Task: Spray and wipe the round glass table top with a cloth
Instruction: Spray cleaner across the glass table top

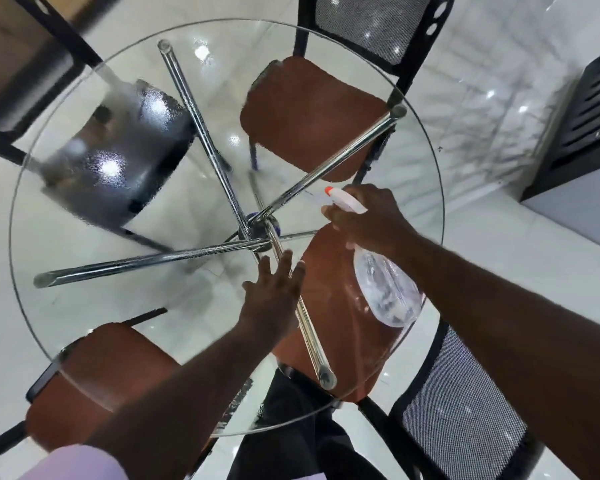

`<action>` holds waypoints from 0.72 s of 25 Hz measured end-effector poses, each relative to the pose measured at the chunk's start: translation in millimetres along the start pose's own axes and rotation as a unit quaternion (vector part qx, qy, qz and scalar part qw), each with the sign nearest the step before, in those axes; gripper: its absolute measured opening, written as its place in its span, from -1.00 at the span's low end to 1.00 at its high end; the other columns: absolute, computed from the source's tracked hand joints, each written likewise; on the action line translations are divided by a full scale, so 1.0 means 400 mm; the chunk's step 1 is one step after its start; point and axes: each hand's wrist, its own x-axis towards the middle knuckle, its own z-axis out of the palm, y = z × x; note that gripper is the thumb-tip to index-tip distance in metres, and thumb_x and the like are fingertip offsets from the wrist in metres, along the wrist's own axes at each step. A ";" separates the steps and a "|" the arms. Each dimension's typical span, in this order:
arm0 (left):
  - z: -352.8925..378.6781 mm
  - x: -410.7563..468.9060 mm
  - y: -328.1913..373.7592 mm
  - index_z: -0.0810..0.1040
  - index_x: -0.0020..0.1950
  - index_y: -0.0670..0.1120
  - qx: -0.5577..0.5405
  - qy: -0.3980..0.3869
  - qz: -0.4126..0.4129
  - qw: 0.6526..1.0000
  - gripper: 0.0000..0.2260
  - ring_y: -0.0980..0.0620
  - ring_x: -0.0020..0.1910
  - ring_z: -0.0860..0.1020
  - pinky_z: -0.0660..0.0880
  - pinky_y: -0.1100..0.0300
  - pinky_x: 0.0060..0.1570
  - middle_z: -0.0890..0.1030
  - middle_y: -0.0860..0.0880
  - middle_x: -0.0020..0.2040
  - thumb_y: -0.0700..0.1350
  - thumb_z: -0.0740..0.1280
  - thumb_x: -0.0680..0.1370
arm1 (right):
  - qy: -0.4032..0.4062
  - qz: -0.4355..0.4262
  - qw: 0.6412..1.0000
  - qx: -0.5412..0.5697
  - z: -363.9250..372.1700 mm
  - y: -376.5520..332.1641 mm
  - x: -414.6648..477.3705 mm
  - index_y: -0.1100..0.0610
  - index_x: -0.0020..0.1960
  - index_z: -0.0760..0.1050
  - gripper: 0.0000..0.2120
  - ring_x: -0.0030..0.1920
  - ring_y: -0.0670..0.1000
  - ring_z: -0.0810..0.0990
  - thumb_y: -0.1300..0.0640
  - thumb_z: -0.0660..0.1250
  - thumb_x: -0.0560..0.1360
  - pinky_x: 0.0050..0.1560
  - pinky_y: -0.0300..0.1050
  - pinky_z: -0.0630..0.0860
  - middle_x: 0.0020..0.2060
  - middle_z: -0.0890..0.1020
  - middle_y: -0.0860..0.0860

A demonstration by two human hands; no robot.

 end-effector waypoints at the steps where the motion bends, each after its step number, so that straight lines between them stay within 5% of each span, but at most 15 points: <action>1: 0.002 0.001 0.002 0.16 0.64 0.02 0.003 0.003 -0.001 1.000 -0.05 -0.37 0.51 0.24 0.62 -0.31 0.00 0.14 -0.11 0.66 -0.04 0.58 0.36 | 0.022 0.012 0.999 0.023 -0.011 0.015 0.003 0.19 0.03 0.66 -0.79 -0.27 0.21 0.76 0.03 0.51 0.58 -0.30 0.11 0.74 -0.20 0.73 0.17; 4: 0.009 0.006 0.004 0.18 0.62 0.02 0.007 0.004 -0.009 1.000 -0.07 -0.37 0.50 0.27 0.63 -0.31 -0.03 0.17 -0.10 0.65 -0.07 0.58 0.35 | 0.108 0.066 0.991 0.050 -0.057 0.093 -0.017 0.05 0.08 0.73 -0.74 -0.24 0.17 0.73 -0.10 0.47 0.51 -0.27 0.07 0.72 -0.21 0.73 0.15; 8: 0.003 0.003 0.011 0.09 0.66 0.06 -0.002 -0.003 -0.008 1.000 -0.04 -0.33 0.58 0.16 0.59 -0.33 0.14 0.05 -0.06 0.68 0.02 0.57 0.39 | 0.176 0.140 0.966 0.128 -0.126 0.229 -0.120 -0.01 0.03 0.72 -0.90 -0.38 0.02 0.66 -0.01 0.50 0.56 -0.30 0.02 0.70 -0.34 0.72 0.07; 11: -0.018 -0.008 0.014 0.06 0.67 0.06 -0.007 -0.004 -0.004 1.000 -0.01 -0.31 0.60 0.10 0.56 -0.31 0.22 0.02 -0.05 0.69 0.09 0.57 0.39 | 0.175 0.150 0.970 0.074 -0.114 0.313 -0.219 0.07 0.00 0.69 -0.87 -0.42 -0.17 0.64 0.01 0.49 0.60 -0.42 -0.25 0.62 -0.27 0.72 0.07; 15: 0.007 -0.036 0.018 -0.05 0.70 0.04 -0.013 -0.010 -0.001 1.000 -0.04 -0.28 0.64 0.00 0.42 -0.41 0.34 -0.15 -0.07 0.72 0.09 0.49 0.48 | 0.188 0.160 0.960 0.130 -0.023 0.394 -0.359 0.09 -0.13 0.67 -0.85 -0.46 0.07 0.62 0.05 0.49 0.57 -0.43 0.04 0.67 -0.42 0.64 0.11; 18: 0.066 -0.127 0.029 0.22 0.66 -0.01 -0.019 0.059 0.039 0.997 -0.19 -0.25 0.62 0.20 0.44 -0.48 0.28 0.10 -0.13 0.70 0.03 0.51 0.48 | 0.149 0.155 0.962 0.168 0.072 0.444 -0.492 0.13 -0.03 0.69 -0.84 -0.40 0.07 0.66 0.03 0.53 0.56 -0.39 -0.04 0.63 -0.37 0.69 0.05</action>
